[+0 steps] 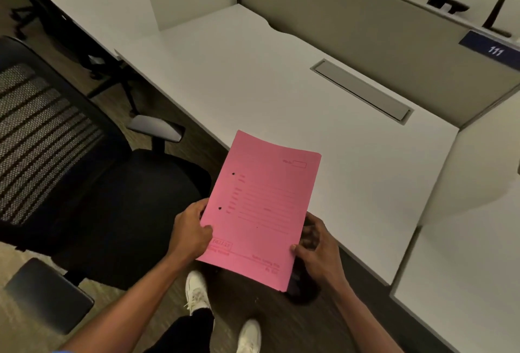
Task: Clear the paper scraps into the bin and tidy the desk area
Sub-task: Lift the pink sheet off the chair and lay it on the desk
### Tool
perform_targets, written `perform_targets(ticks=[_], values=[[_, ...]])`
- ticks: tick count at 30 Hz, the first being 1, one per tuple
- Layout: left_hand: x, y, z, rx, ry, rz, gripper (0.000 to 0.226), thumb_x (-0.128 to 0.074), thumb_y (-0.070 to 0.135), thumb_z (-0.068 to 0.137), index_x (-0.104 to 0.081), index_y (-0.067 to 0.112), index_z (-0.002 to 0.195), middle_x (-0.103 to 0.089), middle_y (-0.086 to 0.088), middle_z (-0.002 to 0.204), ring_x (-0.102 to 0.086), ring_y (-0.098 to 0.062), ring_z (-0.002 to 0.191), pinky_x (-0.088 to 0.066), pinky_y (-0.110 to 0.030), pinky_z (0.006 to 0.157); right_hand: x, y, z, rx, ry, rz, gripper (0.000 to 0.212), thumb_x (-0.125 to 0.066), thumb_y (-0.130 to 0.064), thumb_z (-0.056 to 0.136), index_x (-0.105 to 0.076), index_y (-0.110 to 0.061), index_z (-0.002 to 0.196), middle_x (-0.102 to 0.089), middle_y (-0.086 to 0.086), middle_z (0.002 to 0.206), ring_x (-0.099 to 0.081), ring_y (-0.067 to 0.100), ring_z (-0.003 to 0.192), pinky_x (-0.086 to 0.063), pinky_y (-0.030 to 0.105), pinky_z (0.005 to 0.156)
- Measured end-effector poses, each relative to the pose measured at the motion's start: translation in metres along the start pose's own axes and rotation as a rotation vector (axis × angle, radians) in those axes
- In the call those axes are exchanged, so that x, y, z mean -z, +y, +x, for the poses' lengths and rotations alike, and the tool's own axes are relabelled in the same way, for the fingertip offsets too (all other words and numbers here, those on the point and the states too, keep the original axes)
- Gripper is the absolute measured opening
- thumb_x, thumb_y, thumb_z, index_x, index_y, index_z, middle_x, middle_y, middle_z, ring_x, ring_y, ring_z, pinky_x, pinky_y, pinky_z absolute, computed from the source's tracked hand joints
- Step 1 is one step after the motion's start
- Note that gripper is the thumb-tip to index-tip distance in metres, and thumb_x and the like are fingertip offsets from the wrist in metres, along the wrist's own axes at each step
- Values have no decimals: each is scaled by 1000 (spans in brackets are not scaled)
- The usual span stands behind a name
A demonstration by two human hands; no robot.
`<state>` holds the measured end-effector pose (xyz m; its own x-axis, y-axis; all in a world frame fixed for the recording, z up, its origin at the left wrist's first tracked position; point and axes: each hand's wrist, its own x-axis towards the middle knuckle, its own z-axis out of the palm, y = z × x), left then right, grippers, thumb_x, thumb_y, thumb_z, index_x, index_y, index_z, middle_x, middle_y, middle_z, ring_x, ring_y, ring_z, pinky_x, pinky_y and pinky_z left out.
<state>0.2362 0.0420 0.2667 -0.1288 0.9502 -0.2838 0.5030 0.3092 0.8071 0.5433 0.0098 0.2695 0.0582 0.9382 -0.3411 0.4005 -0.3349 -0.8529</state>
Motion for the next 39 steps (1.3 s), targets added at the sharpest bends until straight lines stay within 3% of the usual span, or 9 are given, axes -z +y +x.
perform_targets(ticks=[8,12,16,20,24,31,33,36,39], values=[[64,5,83,-95,-43,-21,58,-79,17,90,-54,54,126,-69,16,109,-76,-8,91,-60,-22,65,-46,-53,68,33,60,-53,79,-83,-18,89,-40,-38,153,-71,-9,122,-74,15,105,-65,41,92],[92,6,129,-108,-36,26,55,-78,14,91,-61,41,136,-71,12,114,-76,-10,89,-62,-23,63,-68,-86,98,60,106,-73,80,-84,-21,89,-41,-38,154,-69,-9,119,-73,15,102,-65,34,86],[114,14,171,-151,-42,67,55,-77,15,92,-60,41,137,-72,12,114,-78,-11,86,-62,-22,58,-84,-108,121,72,147,-60,82,-83,-19,89,-40,-35,157,-69,-6,123,-72,15,104,-65,38,92],[123,23,201,-158,-37,77,56,-75,15,94,-56,46,136,-71,13,110,-78,-14,84,-62,-23,56,-93,-120,142,65,185,-58,83,-83,-20,90,-39,-39,158,-69,-8,122,-72,13,101,-62,24,82],[118,40,227,-188,-41,63,61,-74,15,94,-46,67,107,-69,17,101,-77,-11,78,-59,-20,53,-94,-123,166,49,209,-58,87,-84,-24,89,-36,-44,159,-69,-17,116,-74,8,91,-58,10,63],[94,68,288,-155,-71,109,59,-64,3,95,-53,55,120,-59,32,94,-72,-6,82,-53,-11,51,-77,-123,228,24,240,-61,88,-85,-35,86,-37,-48,158,-72,-18,116,-70,-5,95,-57,9,62],[86,75,311,-137,-71,137,58,-62,0,94,-56,51,121,-59,32,92,-71,-5,82,-56,-14,53,-70,-123,251,4,243,-42,89,-86,-33,85,-38,-50,158,-72,-19,114,-71,-4,94,-56,10,60],[70,88,353,-114,-96,162,56,-58,-1,93,-58,44,127,-62,27,98,-72,-9,87,-66,-34,68,-55,-121,291,-15,232,-10,90,-85,-27,85,-36,-57,153,-71,-22,110,-71,-1,94,-58,13,60],[53,105,396,-95,-138,166,55,-54,-1,95,-59,36,135,-63,22,107,-72,-14,96,-62,-27,68,-39,-119,337,-50,203,17,95,-83,-12,81,-37,-56,152,-73,-15,105,-73,8,87,-62,21,66]])
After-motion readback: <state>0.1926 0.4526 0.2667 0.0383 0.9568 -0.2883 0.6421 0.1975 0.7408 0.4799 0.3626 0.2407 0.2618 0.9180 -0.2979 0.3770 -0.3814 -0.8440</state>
